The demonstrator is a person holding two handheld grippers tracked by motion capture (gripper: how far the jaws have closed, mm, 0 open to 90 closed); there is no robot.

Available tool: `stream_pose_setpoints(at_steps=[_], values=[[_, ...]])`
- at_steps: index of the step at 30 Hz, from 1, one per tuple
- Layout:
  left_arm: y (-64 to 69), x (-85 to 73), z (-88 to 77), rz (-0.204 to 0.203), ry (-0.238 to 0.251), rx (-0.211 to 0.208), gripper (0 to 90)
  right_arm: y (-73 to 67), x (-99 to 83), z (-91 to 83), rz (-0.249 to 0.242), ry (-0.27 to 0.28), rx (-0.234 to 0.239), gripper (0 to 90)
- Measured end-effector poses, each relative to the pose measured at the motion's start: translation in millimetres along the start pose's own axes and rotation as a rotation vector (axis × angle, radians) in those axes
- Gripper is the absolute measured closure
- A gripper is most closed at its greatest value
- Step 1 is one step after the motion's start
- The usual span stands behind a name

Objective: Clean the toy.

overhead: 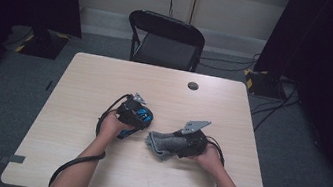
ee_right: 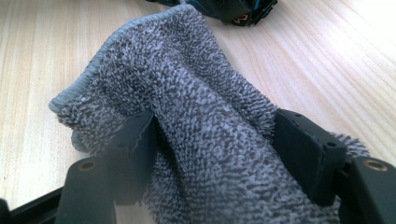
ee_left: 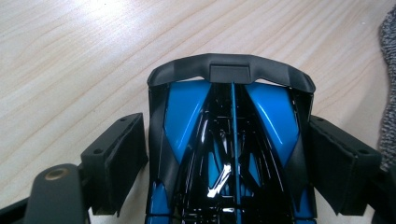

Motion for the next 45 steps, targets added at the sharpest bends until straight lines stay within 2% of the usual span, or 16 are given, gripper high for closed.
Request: stream_pose_setpoints(at_steps=[6,9,11,12,16,24,33,39,40,41,42,43,45], values=[[3.5,2.9,2.8,0.03,-0.02,0.026,15.6,-0.1,-0.1,0.2,0.004,0.001,-0.005,32.0],[4.2,3.9,2.7,0.026,-0.031,0.025,15.3,-0.7,-0.2,0.5,0.003,0.002,-0.009,32.2],[6.1,3.6,0.9,0.034,-0.025,0.009,20.1,-0.9,-0.3,0.4,0.005,0.002,-0.012,32.6],[6.0,3.6,0.2,0.032,-0.027,0.008,24.6,-1.1,-0.1,0.7,0.001,0.001,-0.016,33.5],[7.4,4.8,-1.2,0.03,-0.05,0.02,25.2,-1.1,0.2,0.3,0.006,-0.002,-0.024,37.0],[8.3,1.7,-2.2,0.019,-0.029,0.035,25.5,0.0,-0.2,-0.2,0.015,0.002,-0.033,40.3],[7.5,5.7,-1.2,0.026,-0.061,0.022,24.4,0.4,-0.7,-0.1,0.018,0.007,-0.034,40.5],[9.9,9.8,2.2,0.02,-0.087,0.025,19.0,0.5,-0.4,0.0,0.018,0.006,-0.033,40.5],[9.9,10.3,2.7,0.022,-0.09,0.032,17.6,0.5,-0.4,0.1,0.017,0.006,-0.034,40.5],[9.6,9.7,2.8,0.042,-0.093,0.01,16.3,0.5,-0.3,0.1,0.017,0.006,-0.034,40.5],[10.0,9.6,2.9,0.049,-0.092,0.008,14.3,0.4,-0.5,0.1,0.017,0.006,-0.034,40.5],[10.2,9.9,2.9,0.032,-0.093,0.011,14.6,0.3,-0.5,0.1,0.017,0.007,-0.035,40.5],[10.2,10.6,3.0,0.033,-0.097,0.011,15.5,0.3,-0.4,0.1,0.018,0.006,-0.035,40.5]])
Point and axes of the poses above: each handheld gripper's, and its own axes: z roughly forward along the jaws, x roughly out of its top, y roughly to its right, the point moved 1 cm from there along z, roughly forward along the jaws, and after that the axes turned 2 degrees about x, right-handed, at the moved point
